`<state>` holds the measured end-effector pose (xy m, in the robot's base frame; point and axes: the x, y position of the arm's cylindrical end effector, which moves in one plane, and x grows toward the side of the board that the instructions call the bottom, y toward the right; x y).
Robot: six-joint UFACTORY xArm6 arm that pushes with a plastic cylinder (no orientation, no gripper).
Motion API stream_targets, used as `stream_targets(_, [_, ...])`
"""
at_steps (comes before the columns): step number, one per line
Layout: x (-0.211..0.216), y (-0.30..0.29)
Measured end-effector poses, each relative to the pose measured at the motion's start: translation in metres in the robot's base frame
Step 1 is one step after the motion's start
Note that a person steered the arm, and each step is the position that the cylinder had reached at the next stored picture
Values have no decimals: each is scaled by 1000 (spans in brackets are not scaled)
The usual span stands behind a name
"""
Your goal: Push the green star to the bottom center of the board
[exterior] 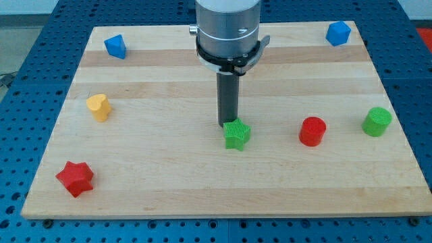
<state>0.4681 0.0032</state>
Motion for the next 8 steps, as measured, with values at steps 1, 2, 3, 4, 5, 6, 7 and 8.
stream_targets(1, [29,-13])
stream_targets(2, [51,-26])
stream_targets(3, [5,-26])
stream_targets(4, [-38,-2])
stream_targets(5, [-10,32])
stream_targets(6, [-10,37])
stream_targets(7, [10,33])
stream_targets(8, [31,16])
